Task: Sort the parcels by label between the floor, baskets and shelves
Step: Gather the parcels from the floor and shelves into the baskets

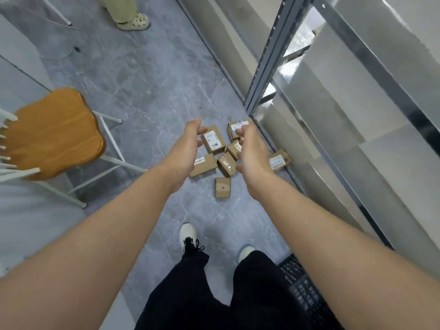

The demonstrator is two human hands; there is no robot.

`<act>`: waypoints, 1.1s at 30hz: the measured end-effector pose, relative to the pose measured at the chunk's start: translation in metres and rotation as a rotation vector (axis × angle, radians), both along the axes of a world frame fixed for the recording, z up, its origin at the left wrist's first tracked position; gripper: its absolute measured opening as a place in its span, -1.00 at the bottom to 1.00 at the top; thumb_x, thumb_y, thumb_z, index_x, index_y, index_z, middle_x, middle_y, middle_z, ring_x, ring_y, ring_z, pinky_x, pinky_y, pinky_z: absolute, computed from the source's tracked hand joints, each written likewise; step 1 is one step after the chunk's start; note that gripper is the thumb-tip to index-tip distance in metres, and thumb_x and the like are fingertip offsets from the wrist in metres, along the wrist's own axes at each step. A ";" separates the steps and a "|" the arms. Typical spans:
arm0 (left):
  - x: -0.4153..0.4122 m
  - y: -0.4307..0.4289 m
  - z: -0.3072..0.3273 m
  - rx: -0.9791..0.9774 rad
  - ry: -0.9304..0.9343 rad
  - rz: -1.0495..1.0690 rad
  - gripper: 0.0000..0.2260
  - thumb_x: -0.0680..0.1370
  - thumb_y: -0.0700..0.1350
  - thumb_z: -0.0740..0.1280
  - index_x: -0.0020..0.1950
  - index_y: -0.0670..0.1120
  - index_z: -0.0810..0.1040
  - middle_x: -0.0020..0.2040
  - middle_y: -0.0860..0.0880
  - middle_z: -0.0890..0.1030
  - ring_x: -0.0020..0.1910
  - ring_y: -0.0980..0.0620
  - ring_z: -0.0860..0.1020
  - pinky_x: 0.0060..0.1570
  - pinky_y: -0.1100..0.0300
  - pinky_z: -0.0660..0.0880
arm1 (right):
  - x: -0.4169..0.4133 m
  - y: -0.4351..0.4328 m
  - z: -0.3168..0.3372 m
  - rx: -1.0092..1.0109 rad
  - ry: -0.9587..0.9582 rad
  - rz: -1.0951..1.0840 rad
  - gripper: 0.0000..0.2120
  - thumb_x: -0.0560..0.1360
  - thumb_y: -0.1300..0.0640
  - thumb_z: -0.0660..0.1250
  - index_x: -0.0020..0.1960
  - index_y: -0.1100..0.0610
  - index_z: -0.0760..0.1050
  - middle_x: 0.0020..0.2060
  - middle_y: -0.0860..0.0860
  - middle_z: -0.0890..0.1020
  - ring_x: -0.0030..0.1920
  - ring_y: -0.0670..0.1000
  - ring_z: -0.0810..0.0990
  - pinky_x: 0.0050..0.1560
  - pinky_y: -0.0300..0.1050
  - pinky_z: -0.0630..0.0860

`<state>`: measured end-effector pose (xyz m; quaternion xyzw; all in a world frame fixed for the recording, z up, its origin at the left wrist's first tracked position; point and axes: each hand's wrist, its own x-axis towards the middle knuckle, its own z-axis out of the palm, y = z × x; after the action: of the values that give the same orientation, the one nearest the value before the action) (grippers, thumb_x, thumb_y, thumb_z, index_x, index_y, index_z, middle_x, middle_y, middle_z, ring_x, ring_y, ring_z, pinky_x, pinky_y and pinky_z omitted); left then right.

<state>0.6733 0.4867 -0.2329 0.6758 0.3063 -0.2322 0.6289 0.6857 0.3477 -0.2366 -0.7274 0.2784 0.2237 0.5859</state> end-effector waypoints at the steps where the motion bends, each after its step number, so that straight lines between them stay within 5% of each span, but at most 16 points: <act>1: 0.009 0.005 -0.009 -0.005 0.014 0.000 -0.59 0.67 0.29 -0.05 0.31 0.22 0.49 0.34 0.02 0.46 0.38 -0.07 0.38 0.47 -0.18 0.25 | 0.010 0.004 -0.009 -0.010 0.008 0.000 -0.61 0.71 -0.13 0.08 0.21 0.11 0.53 -0.09 -0.07 0.57 0.16 0.10 0.60 0.42 0.29 0.49; 7: 0.070 0.022 -0.091 -0.008 0.097 0.044 -0.63 0.66 0.30 -0.02 0.20 0.29 0.53 0.35 0.03 0.48 0.31 -0.03 0.40 0.39 -0.10 0.29 | 0.069 0.021 -0.108 -0.009 0.103 0.043 -0.59 0.73 -0.15 0.04 0.15 0.05 0.59 0.08 -0.05 0.63 0.14 0.06 0.60 0.41 0.25 0.50; 10: 0.101 0.029 -0.154 0.012 0.155 0.094 -0.59 0.65 0.31 -0.02 0.28 0.25 0.54 0.37 0.02 0.48 0.30 -0.04 0.41 0.46 -0.15 0.26 | 0.101 0.028 -0.175 -0.036 0.170 0.074 -0.64 0.74 -0.10 0.05 0.01 -0.01 0.56 -0.11 -0.10 0.54 -0.02 0.00 0.53 0.13 0.06 0.50; 16: 0.153 0.049 -0.300 0.060 0.255 0.159 -0.54 0.64 0.33 0.00 0.30 0.20 0.56 0.34 0.02 0.49 0.34 -0.09 0.42 0.43 -0.20 0.29 | 0.149 0.037 -0.316 -0.125 0.277 0.170 -0.58 0.78 -0.05 0.03 0.17 0.13 0.60 -0.19 -0.10 0.47 -0.20 -0.13 0.39 -0.15 -0.07 0.32; 19: 0.167 0.065 -0.370 0.056 0.321 0.172 -0.53 0.62 0.34 0.02 0.30 0.19 0.57 0.36 -0.01 0.50 0.37 -0.16 0.41 0.42 -0.23 0.30 | 0.164 0.048 -0.394 -0.107 0.339 0.131 -0.62 0.77 -0.08 0.05 -0.05 0.01 0.53 -0.15 -0.13 0.52 -0.16 -0.14 0.43 -0.06 -0.04 0.36; 23: 0.171 0.087 -0.459 0.070 0.383 0.182 -0.53 0.62 0.32 0.04 0.28 0.16 0.59 0.34 -0.04 0.51 0.34 -0.17 0.43 0.42 -0.24 0.32 | 0.177 0.062 -0.483 -0.137 0.381 0.109 -0.62 0.77 -0.11 0.05 -0.11 -0.03 0.48 -0.15 -0.17 0.54 -0.14 -0.15 0.47 -0.04 -0.03 0.39; 29: 0.165 0.103 -0.567 0.042 0.487 0.134 -0.54 0.64 0.30 0.03 0.31 0.13 0.56 0.43 -0.08 0.45 0.40 -0.16 0.40 0.43 -0.22 0.30 | 0.184 0.076 -0.596 -0.198 0.404 0.070 -0.62 0.75 -0.16 0.03 0.14 0.00 0.55 -0.06 -0.13 0.57 -0.08 -0.13 0.46 0.00 0.02 0.36; 33: 0.160 0.108 -0.623 0.070 0.500 0.151 -0.53 0.66 0.26 0.03 0.41 0.08 0.51 0.47 -0.05 0.41 0.39 -0.09 0.39 0.48 -0.16 0.26 | 0.181 0.087 -0.652 -0.238 0.390 0.137 -0.61 0.76 -0.15 0.01 0.21 0.03 0.53 0.16 0.00 0.58 0.13 0.06 0.52 0.18 0.04 0.35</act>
<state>0.8333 0.5945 -0.8562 0.5938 0.5096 -0.3340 0.5255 0.8664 0.4348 -0.8886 -0.7516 0.3606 0.3648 0.4147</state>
